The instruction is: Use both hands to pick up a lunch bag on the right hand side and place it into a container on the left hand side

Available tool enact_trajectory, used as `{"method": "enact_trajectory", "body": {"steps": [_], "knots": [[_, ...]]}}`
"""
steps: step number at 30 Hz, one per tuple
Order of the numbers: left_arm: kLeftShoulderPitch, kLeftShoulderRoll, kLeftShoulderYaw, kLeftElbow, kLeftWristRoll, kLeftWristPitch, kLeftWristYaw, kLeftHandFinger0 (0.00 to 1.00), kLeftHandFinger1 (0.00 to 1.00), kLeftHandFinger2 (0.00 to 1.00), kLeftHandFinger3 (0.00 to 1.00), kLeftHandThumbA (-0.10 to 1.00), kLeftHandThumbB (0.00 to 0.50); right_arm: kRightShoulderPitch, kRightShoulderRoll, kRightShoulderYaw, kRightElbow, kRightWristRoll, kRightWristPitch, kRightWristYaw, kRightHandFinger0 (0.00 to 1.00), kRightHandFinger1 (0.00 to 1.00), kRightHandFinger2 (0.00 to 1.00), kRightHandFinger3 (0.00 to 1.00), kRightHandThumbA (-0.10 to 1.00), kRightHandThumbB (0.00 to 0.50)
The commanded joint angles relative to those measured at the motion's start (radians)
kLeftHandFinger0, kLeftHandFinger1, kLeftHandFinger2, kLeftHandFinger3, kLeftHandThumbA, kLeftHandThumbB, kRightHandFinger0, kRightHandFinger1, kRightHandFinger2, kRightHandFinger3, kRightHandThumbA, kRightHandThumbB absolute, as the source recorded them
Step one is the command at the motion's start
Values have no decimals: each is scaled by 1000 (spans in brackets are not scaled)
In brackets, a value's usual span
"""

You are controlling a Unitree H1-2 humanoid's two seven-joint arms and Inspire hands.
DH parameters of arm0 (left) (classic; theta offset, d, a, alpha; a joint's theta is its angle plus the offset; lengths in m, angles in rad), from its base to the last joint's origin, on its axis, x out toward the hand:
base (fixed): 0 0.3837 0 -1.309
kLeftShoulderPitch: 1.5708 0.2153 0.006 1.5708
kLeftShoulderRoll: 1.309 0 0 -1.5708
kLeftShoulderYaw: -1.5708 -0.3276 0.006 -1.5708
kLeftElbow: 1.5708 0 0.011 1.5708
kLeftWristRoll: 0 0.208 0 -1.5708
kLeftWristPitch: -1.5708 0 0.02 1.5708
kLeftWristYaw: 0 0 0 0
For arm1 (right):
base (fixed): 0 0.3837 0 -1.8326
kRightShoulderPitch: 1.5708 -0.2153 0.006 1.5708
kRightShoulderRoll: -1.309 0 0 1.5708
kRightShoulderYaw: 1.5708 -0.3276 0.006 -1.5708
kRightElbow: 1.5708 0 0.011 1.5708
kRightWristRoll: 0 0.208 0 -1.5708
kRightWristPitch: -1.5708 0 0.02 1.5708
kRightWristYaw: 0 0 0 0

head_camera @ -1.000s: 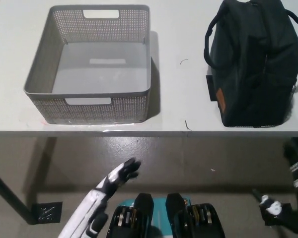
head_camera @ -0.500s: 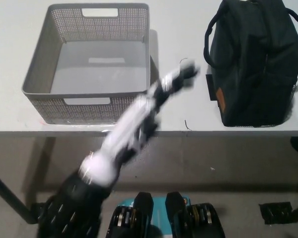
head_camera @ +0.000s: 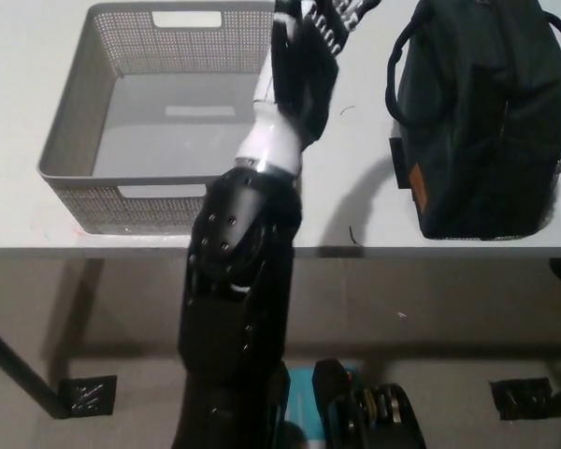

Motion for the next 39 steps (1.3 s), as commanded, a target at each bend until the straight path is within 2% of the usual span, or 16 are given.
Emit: {"method": "enact_trajectory", "body": {"steps": [1, 3, 6, 10, 11, 12, 13, 14, 18, 22, 25, 31, 34, 36, 38, 39], "knots": [[-100, -42, 31, 55, -79, 64, 59, 1000, 1000, 1000, 1000, 1000, 377, -77, -37, -12, 56, 72, 7, 32, 1000, 1000, 1000, 1000, 1000, 182], [-131, -60, 48, 118, -83, 59, 79, 1000, 1000, 1000, 1000, 1000, 367, -121, -52, -26, 102, 163, 61, 76, 1000, 1000, 1000, 1000, 1000, 172], [-159, -69, 64, 187, -95, 42, 92, 1000, 1000, 1000, 1000, 1000, 365, -178, -58, -40, 167, 215, 107, 95, 1000, 1000, 1000, 1000, 1000, 183], [-178, -80, 77, 279, -108, 27, 97, 1000, 1000, 1000, 1000, 1000, 362, -253, -79, -53, 301, 242, 116, 124, 1000, 1000, 1000, 1000, 1000, 193], [-182, -78, 76, 305, -105, 19, 92, 1000, 1000, 1000, 1000, 1000, 340, -273, -84, -55, 341, 240, 110, 126, 1000, 1000, 1000, 1000, 1000, 154], [-183, -76, 75, 320, -102, 14, 92, 1000, 1000, 1000, 1000, 1000, 370, -285, -87, -57, 369, 240, 103, 130, 1000, 1000, 1000, 1000, 1000, 183], [-184, -74, 73, 334, -100, 8, 91, 1000, 1000, 1000, 1000, 1000, 383, -296, -90, -58, 397, 241, 95, 136, 1000, 1000, 1000, 1000, 1000, 172], [-184, -67, 70, 359, -95, 1, 89, 1000, 1000, 1000, 1000, 1000, 395, -317, -94, -59, 451, 237, 75, 145, 1000, 1000, 1000, 1000, 1000, 184], [-181, -50, 63, 380, -89, -2, 81, 1000, 1000, 1000, 1000, 1000, 402, -334, -94, -59, 512, 229, 37, 160, 1000, 1000, 1000, 1000, 1000, 194], [-173, 3, 4, 391, -27, -14, 46, 1000, 1000, 1000, 1000, 1000, 421, -328, -93, -58, 536, 226, 12, 173, 1000, 1000, 1000, 1000, 1000, 183], [-161, 75, -90, 366, 61, -26, 30, 1000, 1000, 1000, 1000, 1000, 374, -311, -96, -59, 541, 217, -1, 173, 1000, 1000, 1000, 1000, 1000, 180], [-174, 209, -223, 334, 177, -82, 13, 1000, 1000, 1000, 1000, 1000, 439, -285, -98, -54, 539, 189, -25, 161, 1000, 1000, 1000, 1000, 1000, 187], [-194, 231, -260, 342, 205, -84, 38, 1000, 1000, 1000, 1000, 1000, 413, -290, -96, -49, 553, 183, -33, 160, 1000, 1000, 1000, 1000, 1000, 199], [-205, 229, -265, 373, 201, -95, 42, 1000, 1000, 1000, 1000, 1000, 419, -295, -90, -47, 565, 184, -41, 162, 1000, 1000, 1000, 1000, 1000, 199], [-230, 203, -278, 457, 194, -123, 34, 1000, 1000, 1000, 1000, 1000, 353, -303, -82, -44, 567, 188, -33, 162, 1000, 1000, 1000, 1000, 1000, 201], [-242, 182, -275, 503, 186, -131, 38, 1000, 1000, 1000, 1000, 1000, 354, -305, -82, -40, 572, 188, -37, 169, 1000, 1000, 1000, 1000, 1000, 194]]}}
